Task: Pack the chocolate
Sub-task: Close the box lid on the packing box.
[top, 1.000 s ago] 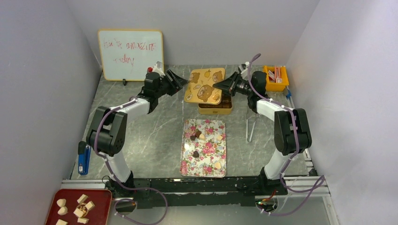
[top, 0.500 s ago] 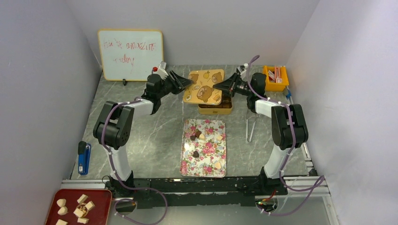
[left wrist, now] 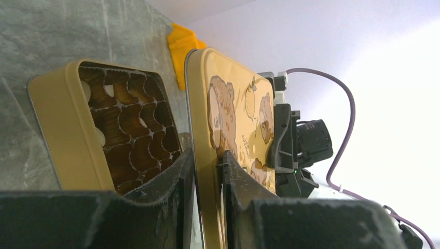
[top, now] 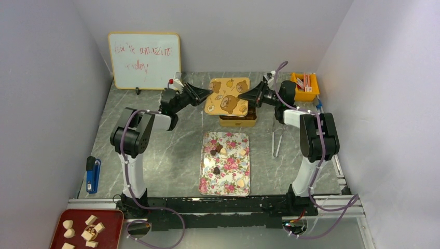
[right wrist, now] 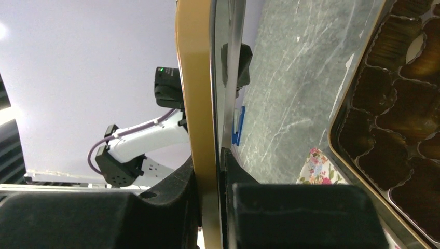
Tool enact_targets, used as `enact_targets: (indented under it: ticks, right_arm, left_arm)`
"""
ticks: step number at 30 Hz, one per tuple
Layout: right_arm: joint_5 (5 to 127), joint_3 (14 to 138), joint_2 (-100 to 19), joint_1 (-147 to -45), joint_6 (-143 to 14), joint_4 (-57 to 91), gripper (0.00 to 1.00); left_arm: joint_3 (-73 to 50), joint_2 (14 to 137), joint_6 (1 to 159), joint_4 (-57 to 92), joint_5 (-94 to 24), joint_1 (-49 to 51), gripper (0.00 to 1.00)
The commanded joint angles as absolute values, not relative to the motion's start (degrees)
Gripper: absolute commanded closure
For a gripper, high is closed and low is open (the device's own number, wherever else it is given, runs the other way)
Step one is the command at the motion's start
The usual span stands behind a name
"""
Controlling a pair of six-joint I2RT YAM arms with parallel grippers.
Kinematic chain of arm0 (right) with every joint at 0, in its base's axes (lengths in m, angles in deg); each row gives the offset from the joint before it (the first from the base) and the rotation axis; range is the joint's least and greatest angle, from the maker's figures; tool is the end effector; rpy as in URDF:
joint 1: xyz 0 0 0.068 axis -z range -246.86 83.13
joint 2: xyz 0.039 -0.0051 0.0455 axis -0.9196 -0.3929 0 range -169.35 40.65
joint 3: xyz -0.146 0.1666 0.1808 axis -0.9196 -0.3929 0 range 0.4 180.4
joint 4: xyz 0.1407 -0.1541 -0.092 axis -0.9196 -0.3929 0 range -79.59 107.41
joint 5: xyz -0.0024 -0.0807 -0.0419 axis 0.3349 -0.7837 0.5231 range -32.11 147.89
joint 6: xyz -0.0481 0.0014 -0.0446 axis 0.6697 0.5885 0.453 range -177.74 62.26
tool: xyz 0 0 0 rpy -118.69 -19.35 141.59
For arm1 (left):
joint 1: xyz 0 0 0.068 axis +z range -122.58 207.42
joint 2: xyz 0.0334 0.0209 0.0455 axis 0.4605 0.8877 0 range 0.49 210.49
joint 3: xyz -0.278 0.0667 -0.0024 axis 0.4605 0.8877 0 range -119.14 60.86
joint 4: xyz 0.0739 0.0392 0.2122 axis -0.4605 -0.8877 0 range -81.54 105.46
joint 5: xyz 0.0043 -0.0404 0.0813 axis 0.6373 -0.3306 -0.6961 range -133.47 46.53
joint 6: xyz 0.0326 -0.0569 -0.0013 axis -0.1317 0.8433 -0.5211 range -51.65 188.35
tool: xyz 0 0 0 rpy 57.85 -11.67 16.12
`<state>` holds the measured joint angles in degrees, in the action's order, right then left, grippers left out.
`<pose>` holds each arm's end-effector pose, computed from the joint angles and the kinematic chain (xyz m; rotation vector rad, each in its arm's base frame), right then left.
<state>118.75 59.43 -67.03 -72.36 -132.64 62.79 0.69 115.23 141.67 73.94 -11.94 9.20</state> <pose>0.3803 0.0818 0.2550 0.1968 1.9786 1.8397 0.3942 -0.1581 0.2381 -0.3299 1.7401 -1.6342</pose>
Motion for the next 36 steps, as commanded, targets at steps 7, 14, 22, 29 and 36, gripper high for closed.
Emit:
enact_targets:
  ticks: [7,14,22,29,36]
  right_arm:
    - [116.33,62.41,-67.50,-72.72,-128.05,58.46,0.90]
    - [114.34,65.70,-66.85,-72.53,-118.71,46.22,0.70]
    - [112.18,69.77,-67.49,-72.16,-112.03,36.47,0.68]
    - [111.90,69.99,-68.22,-70.73,-111.96,36.29,0.66]
    - [111.33,71.84,-70.17,-68.78,-111.76,35.11,0.63]
  left_arm:
    - [-0.28,121.03,153.42,99.50,0.77,5.81,0.95]
    - [-0.67,121.19,152.33,98.27,0.64,5.71,0.95]
    - [-1.55,121.08,149.03,93.22,-0.06,5.36,0.95]
    - [-1.81,120.89,147.61,90.87,-1.76,5.44,0.95]
    - [-3.00,122.30,147.36,89.99,-4.54,5.45,0.95]
